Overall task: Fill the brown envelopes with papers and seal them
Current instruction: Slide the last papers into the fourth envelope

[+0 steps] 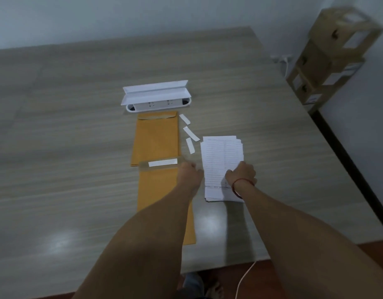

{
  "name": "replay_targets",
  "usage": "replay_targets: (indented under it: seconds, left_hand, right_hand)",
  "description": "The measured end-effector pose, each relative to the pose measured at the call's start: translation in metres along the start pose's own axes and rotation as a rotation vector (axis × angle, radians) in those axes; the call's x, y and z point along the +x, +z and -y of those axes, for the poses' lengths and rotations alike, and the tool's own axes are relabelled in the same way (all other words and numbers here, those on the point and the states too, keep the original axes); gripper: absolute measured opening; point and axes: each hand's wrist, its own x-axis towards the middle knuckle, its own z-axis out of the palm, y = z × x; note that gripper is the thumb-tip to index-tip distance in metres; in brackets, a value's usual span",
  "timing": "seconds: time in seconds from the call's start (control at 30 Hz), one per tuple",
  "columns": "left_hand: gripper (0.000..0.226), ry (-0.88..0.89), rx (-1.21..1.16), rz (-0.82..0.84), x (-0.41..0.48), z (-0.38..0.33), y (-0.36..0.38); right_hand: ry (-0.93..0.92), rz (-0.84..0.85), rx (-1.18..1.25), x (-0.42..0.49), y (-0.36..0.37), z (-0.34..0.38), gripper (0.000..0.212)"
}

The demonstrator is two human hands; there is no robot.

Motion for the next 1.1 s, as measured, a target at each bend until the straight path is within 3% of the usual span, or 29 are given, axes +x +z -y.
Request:
replay_targets:
  seconds: [0.13,0.2,0.23,0.4,0.6,0.73,0.9,1.1]
  left_hand:
    - [0.028,-0.076,-0.078,0.038,-0.003,-0.01,0.018]
    - [0.012,-0.091,-0.089,0.073,-0.001,-0.01,0.022]
    - [0.016,-0.097,-0.086,0.089,0.002,-0.008,0.023]
    - [0.065,-0.177,-0.161,0.138,0.002,-0.01,0.031]
    - [0.049,-0.226,-0.263,0.096,-0.006,-0.006,0.032]
    - [0.06,-0.166,-0.001,-0.003,-0.007,0.0,0.028]
    - [0.048,-0.102,-0.276,-0.009,-0.012,-0.003,0.019]
    - [0.034,-0.09,-0.43,-0.054,-0.026,-0.005,0.0]
  right_hand:
    - [0.128,0.027,0.196,0.006,-0.001,-0.01,0.052]
    - [0.208,0.062,0.304,0.009,-0.001,-0.011,0.062]
    - [0.236,0.087,0.356,0.009,0.001,-0.012,0.065]
    - [0.197,0.178,0.363,0.007,0.012,-0.018,0.042]
    - [0.047,0.296,0.458,-0.001,-0.002,-0.011,0.044]
    - [-0.022,0.332,0.499,-0.008,0.001,-0.017,0.041]
    - [-0.055,0.321,0.582,-0.019,0.0,-0.019,0.036]
    - [-0.109,0.345,0.516,-0.033,-0.007,-0.004,0.04]
